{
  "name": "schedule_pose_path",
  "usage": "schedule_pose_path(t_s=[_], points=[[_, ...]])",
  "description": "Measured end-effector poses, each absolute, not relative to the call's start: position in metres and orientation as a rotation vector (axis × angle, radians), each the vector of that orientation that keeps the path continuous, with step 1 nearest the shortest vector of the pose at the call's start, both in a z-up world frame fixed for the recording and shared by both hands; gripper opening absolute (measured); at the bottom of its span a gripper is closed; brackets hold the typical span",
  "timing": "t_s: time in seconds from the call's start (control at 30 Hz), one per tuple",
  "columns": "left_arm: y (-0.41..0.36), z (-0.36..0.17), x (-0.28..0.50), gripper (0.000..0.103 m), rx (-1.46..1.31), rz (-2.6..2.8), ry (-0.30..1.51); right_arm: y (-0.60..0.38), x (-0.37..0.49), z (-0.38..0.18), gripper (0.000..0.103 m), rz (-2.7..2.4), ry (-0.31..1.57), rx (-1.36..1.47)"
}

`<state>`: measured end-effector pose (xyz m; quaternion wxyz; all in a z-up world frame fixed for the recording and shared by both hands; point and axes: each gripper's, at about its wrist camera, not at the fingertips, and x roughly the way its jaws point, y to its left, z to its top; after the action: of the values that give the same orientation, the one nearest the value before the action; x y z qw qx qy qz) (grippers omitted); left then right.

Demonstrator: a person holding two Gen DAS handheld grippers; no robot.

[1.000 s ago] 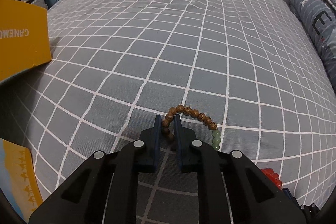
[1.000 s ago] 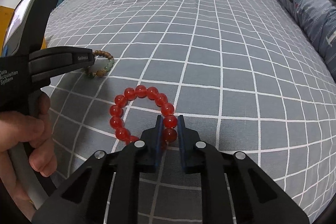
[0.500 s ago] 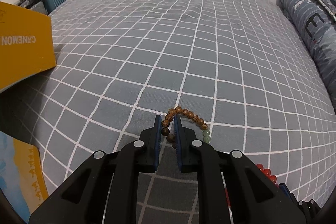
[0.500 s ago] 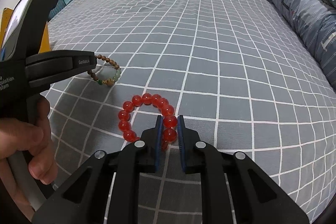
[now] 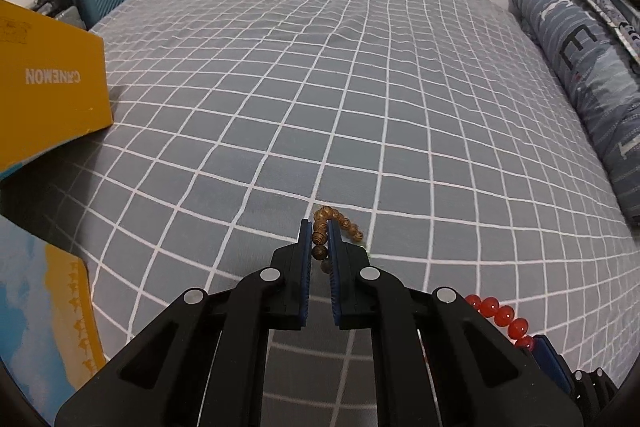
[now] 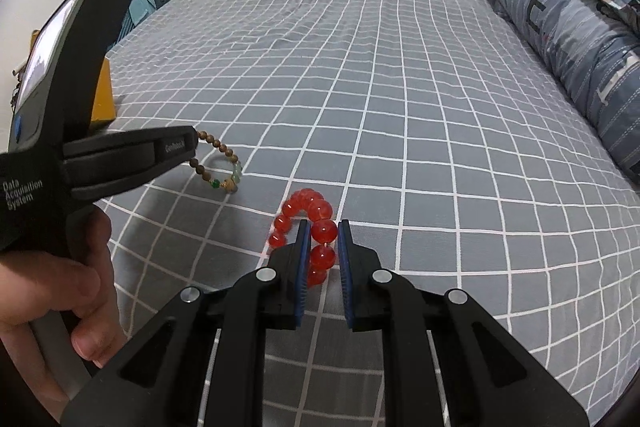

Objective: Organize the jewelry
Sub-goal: 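Grasp wooden bead bracelet with left tool while right tool grasps red bead bracelet, then carry the wooden and red bead bracelets over the white box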

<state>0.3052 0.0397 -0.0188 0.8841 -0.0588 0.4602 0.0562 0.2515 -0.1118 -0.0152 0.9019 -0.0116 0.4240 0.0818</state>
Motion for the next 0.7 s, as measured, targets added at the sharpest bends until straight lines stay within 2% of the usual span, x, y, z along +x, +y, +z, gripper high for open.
schedule_pose_path(t_s=[0.7], points=[[0.030, 0.043, 0.248, 0.007, -0.120, 0.038, 0.905, -0.117, 0.208, 0.043, 0.013, 0.154, 0.802, -0.011]])
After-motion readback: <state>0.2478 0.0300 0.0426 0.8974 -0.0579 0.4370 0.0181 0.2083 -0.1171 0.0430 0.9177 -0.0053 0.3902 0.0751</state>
